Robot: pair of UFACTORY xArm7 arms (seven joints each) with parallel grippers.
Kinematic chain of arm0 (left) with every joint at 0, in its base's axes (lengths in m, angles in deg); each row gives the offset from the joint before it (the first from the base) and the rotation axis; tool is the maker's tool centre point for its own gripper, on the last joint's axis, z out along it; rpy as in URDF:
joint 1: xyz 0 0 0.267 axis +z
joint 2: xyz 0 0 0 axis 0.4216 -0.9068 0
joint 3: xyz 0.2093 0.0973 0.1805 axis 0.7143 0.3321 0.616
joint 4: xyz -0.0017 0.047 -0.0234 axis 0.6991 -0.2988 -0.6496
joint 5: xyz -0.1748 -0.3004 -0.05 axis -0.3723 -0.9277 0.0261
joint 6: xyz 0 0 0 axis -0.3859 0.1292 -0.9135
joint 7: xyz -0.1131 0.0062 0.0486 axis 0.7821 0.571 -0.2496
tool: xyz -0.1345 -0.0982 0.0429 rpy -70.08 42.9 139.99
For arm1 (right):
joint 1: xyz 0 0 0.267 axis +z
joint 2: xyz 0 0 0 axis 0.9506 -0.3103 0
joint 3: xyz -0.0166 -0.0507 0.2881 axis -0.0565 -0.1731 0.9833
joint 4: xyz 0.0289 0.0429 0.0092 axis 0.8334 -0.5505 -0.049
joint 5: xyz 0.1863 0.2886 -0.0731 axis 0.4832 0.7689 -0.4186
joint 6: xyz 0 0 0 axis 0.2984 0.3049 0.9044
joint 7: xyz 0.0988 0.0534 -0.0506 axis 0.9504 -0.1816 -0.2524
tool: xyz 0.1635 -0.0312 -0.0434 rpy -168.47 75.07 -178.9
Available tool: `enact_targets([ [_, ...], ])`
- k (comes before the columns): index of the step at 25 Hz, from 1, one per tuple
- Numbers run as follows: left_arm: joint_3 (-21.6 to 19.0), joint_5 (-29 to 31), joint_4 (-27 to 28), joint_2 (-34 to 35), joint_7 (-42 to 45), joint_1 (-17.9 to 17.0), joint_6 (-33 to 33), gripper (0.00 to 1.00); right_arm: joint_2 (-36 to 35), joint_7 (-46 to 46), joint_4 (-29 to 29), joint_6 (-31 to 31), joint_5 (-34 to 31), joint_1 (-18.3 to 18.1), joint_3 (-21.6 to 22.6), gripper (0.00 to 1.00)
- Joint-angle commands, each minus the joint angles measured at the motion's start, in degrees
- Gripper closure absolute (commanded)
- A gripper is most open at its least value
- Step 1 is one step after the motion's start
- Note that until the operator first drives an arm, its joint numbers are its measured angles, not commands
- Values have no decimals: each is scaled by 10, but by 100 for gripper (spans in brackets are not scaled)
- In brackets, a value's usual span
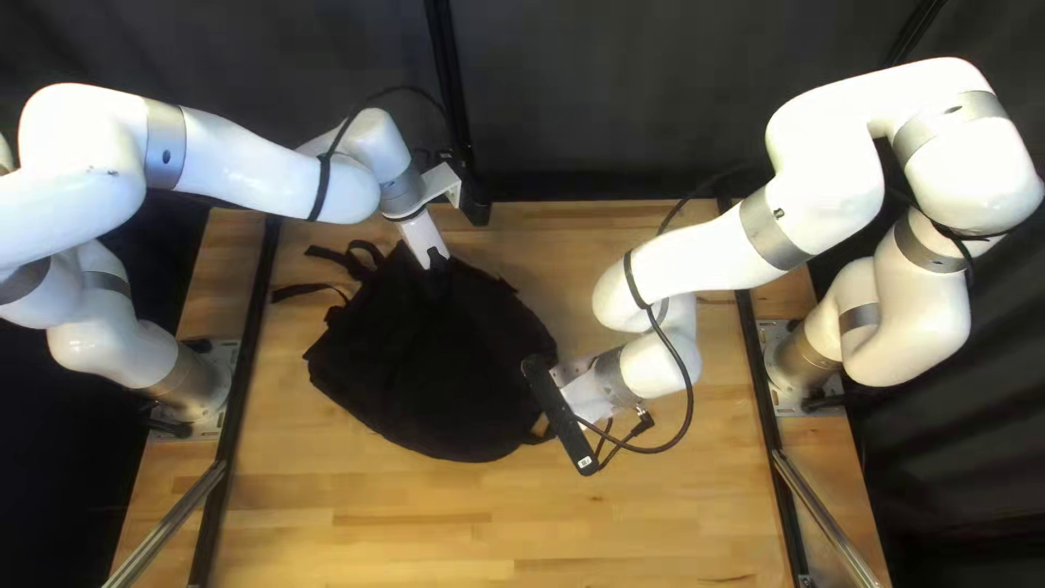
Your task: Remove a lunch box from a kids backpack
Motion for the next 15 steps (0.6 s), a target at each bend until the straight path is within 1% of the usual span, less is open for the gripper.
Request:
enact_targets([
  [1,0,0,0,0,0,0,0,100,-8,-5,8,-4,7,3,3,100],
  [8,0,0,0,2,0,0,-1,100,-20,-42,21,-16,45,9,9,100],
  [15,0,-1,-1,2,0,0,0,100,-37,-52,40,-22,54,14,13,100],
])
